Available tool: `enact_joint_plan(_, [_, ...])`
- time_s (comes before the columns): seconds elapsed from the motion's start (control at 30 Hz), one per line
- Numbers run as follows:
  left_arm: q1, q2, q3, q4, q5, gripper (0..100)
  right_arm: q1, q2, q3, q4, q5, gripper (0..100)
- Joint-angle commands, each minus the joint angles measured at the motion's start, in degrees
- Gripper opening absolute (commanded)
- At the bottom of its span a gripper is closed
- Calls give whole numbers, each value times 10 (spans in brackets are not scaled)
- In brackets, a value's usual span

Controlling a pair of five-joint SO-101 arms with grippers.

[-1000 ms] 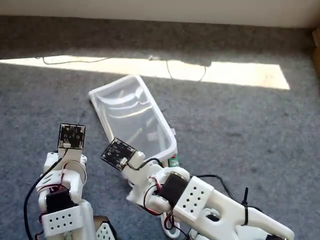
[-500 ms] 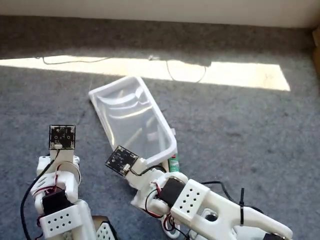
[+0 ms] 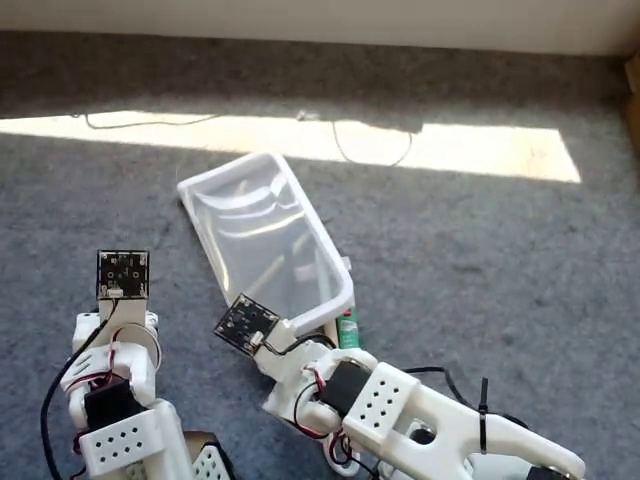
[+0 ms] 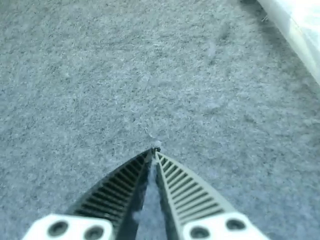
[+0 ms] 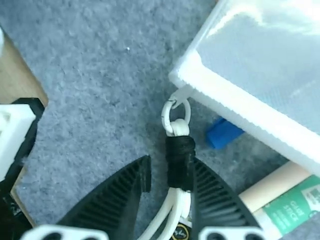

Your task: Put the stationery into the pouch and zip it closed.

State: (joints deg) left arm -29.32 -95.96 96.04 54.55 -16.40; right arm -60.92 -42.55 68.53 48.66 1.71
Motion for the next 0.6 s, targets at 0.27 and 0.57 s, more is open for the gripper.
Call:
enact_joint_plan(0.27, [-9, -7, 15, -14, 4, 11, 29, 4, 0, -14, -2, 116])
enact_joint_plan(0.57, [-9, -7, 15, -14, 4, 11, 29, 126, -11, -14, -4, 116])
